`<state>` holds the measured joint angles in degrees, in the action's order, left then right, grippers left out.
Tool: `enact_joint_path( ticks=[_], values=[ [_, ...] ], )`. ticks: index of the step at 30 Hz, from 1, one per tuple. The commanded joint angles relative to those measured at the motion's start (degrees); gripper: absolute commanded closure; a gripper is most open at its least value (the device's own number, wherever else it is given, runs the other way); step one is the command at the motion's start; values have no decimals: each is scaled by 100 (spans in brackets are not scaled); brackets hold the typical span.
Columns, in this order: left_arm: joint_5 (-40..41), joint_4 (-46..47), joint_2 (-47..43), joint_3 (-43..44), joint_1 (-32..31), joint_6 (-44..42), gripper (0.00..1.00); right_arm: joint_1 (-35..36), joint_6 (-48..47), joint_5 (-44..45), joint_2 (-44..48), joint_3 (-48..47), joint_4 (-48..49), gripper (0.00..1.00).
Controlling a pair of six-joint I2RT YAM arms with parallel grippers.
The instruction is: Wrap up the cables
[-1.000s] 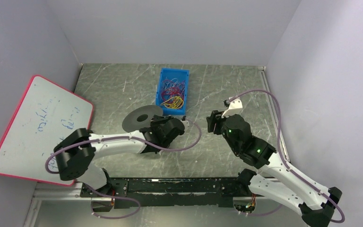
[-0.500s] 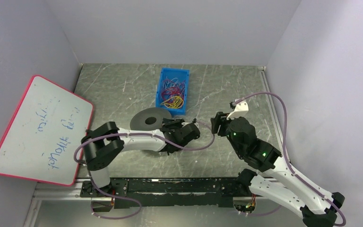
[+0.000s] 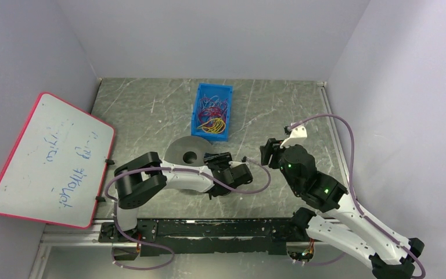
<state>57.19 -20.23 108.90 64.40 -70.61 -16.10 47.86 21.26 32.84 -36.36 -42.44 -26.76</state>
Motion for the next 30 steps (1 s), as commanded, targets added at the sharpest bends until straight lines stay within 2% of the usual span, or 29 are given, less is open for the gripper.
enact_joint_path(
  ticks=[1,2,3,20,30],
  values=[
    [-254,-185,56,240,-151,335,30,9,135,29,83,-181,-84,40],
    [-278,-183,52,235,-164,356,7,13,153,22,91,-188,-105,40],
    [-296,-194,45,231,-178,375,0,12,161,21,96,-191,-128,40],
    [-614,-64,-186,415,-322,413,1,10,270,72,276,-300,-349,40],
    [-1793,500,-632,868,-294,-20,1,9,110,518,347,-592,-496,40]
  ],
)
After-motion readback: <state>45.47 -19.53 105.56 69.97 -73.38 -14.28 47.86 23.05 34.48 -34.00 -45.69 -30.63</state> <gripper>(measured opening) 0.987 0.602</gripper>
